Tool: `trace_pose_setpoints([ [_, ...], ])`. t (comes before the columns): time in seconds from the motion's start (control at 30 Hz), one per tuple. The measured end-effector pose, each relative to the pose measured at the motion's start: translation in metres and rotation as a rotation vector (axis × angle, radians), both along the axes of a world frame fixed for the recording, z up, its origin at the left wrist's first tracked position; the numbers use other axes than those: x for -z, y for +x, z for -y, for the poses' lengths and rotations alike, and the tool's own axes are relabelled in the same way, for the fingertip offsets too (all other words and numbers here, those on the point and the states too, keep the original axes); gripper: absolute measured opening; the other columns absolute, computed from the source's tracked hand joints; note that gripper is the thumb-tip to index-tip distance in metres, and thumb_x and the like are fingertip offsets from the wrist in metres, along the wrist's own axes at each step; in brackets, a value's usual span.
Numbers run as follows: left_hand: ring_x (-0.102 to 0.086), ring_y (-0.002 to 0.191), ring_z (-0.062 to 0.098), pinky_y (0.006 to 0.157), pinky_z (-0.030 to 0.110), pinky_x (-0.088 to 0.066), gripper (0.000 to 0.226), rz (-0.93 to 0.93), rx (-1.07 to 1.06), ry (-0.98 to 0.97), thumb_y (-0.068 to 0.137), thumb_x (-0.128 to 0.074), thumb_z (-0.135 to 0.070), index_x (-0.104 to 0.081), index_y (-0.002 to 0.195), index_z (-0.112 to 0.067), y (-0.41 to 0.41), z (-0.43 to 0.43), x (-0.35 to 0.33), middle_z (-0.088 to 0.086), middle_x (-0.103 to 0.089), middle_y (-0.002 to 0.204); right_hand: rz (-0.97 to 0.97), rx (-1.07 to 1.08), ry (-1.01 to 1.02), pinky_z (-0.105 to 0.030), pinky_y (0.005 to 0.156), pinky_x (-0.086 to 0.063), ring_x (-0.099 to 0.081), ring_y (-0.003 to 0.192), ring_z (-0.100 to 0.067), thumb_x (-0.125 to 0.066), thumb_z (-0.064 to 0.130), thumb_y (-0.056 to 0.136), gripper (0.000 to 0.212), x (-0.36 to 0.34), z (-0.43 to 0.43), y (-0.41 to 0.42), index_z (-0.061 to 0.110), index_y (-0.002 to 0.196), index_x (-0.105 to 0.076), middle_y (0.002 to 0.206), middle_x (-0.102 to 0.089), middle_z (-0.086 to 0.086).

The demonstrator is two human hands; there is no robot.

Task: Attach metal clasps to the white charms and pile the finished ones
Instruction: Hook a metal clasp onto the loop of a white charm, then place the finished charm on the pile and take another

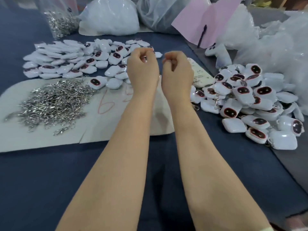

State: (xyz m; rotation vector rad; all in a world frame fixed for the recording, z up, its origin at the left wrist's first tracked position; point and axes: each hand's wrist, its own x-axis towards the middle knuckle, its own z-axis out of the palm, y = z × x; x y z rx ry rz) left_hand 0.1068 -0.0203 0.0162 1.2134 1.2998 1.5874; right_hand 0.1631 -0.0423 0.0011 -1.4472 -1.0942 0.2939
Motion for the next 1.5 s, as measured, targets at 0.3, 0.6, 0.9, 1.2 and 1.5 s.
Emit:
trace_pose_setpoints([
  [0.3,-0.055,0.091,0.026,0.083,0.031,-0.044,0.023,0.133,-0.272,-0.163,0.093,-0.047,-0.013,-0.059,0.107,0.000,-0.109,-0.012,0.024,0.016,-0.061,0.108,0.612,-0.335,-0.430,-0.038,0.111,-0.026,-0.032,0.134,-0.027,-0.047,0.019,0.092,0.048,0.049,-0.038,-0.098,0.023,0.140,-0.040,0.148,-0.036,-0.003],
  [0.6,-0.058,0.107,0.027,0.097,0.043,-0.047,0.008,0.173,-0.164,-0.240,0.092,-0.048,-0.011,-0.052,0.097,-0.015,-0.108,-0.005,0.038,0.008,-0.058,0.113,0.664,-0.125,-0.440,-0.033,0.096,-0.034,-0.035,0.122,-0.027,-0.045,0.012,0.091,0.032,0.054,-0.038,-0.099,0.022,0.120,-0.054,0.137,-0.041,-0.003],
  [0.9,-0.061,0.102,0.026,0.095,0.042,-0.050,0.006,0.014,-0.114,-0.204,0.092,-0.053,-0.017,-0.056,0.097,-0.015,-0.112,-0.009,0.044,0.006,-0.061,0.105,0.012,-0.188,-0.238,-0.029,0.081,-0.046,-0.060,0.093,-0.022,-0.049,0.022,0.096,0.012,0.038,-0.027,-0.085,0.012,0.098,-0.055,0.092,-0.063,0.000],
  [1.2,-0.054,0.079,0.020,0.082,0.043,-0.050,0.019,-0.024,-0.050,-0.110,0.096,-0.050,-0.021,-0.055,0.085,-0.007,-0.110,0.000,0.031,0.013,-0.059,0.089,-0.320,-0.392,-0.248,-0.034,0.079,-0.054,-0.061,0.075,-0.014,-0.050,0.018,0.095,0.014,0.034,-0.026,-0.091,0.006,0.096,-0.059,0.085,-0.064,-0.004],
  [1.5,-0.066,0.061,0.008,0.057,0.021,-0.049,0.014,0.535,-0.300,0.066,0.099,-0.037,-0.013,-0.046,0.088,-0.013,-0.137,-0.007,0.009,0.005,-0.063,0.083,0.860,-0.608,-0.314,-0.039,0.087,-0.037,-0.049,0.111,-0.032,-0.054,0.016,0.085,0.025,0.047,-0.010,-0.126,0.018,0.108,-0.062,0.121,-0.057,-0.004],
])
